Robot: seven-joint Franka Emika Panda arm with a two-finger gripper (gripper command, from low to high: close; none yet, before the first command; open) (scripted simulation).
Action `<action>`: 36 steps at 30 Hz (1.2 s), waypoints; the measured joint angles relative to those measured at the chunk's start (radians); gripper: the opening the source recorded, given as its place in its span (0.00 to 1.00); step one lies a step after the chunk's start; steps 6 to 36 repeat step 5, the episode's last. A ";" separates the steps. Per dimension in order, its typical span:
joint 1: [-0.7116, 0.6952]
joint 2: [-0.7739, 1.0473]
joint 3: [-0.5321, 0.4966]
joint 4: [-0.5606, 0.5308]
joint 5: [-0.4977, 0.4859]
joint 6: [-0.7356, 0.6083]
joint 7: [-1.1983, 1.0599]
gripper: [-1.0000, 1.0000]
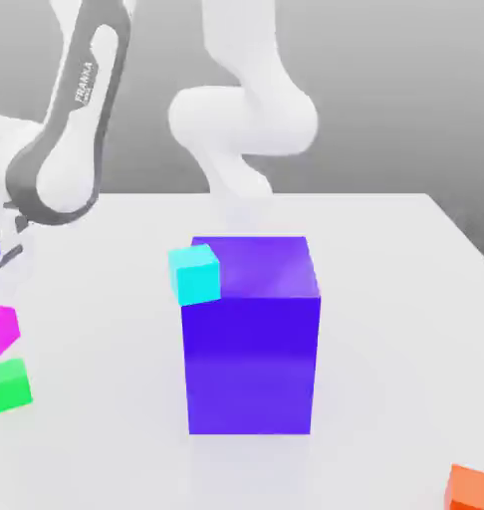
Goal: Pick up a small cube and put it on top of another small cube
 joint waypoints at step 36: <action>-0.035 0.058 0.047 0.006 0.072 0.044 -0.050 1.00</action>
